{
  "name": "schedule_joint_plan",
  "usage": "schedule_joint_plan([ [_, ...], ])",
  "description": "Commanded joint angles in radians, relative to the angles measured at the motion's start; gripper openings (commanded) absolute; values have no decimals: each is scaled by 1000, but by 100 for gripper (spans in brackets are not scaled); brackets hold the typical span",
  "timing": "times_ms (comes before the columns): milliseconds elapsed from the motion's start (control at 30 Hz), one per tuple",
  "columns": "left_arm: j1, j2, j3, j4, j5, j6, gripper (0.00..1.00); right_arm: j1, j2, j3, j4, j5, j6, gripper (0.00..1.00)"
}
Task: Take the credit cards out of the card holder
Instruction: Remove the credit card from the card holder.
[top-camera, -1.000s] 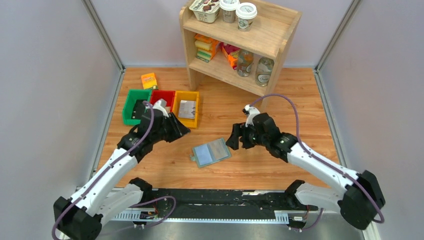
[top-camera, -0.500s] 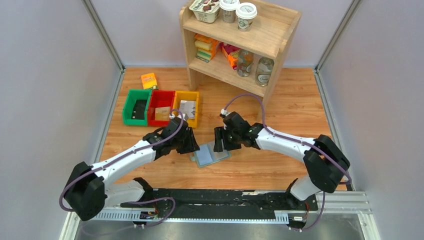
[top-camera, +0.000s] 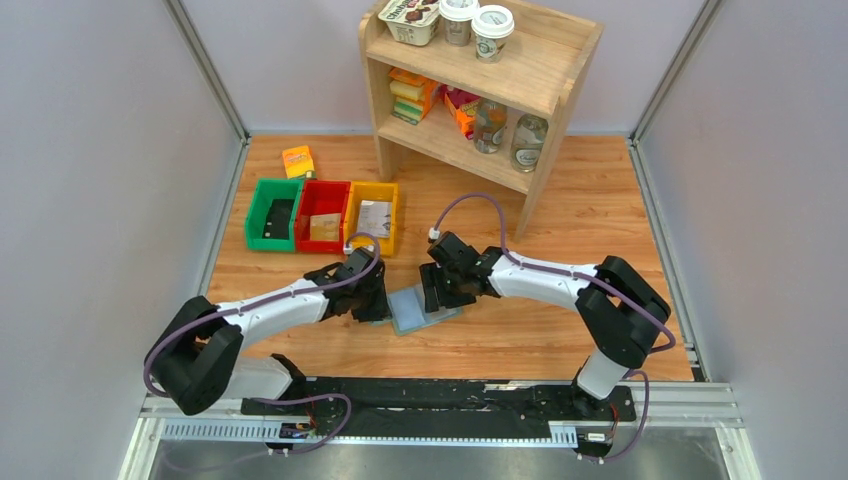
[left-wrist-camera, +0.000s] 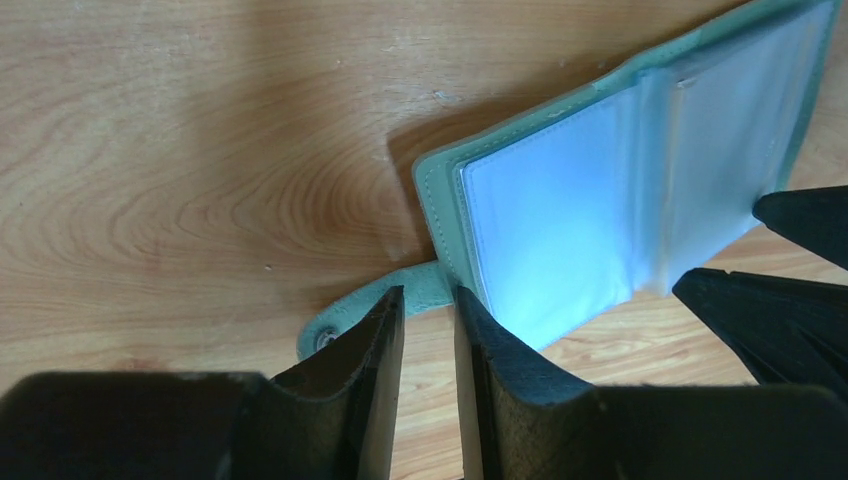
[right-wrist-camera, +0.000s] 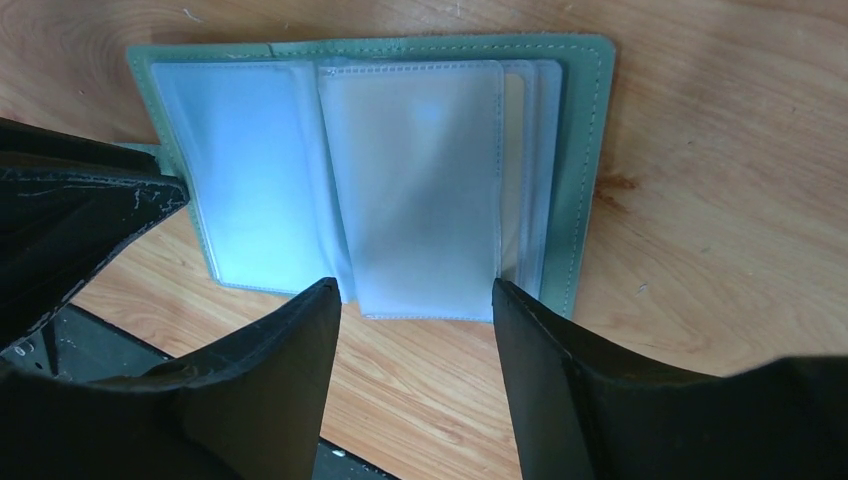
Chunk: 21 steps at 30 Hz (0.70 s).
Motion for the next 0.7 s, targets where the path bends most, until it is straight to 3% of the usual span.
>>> schedule_joint_plan([
  [0, -3, 13, -30, 65, 25, -16, 33, 16, 16, 37, -13, 27, 13, 63],
  [667, -11, 56, -123, 254, 120, -114, 24, 31, 10, 23, 185, -180, -4, 61],
])
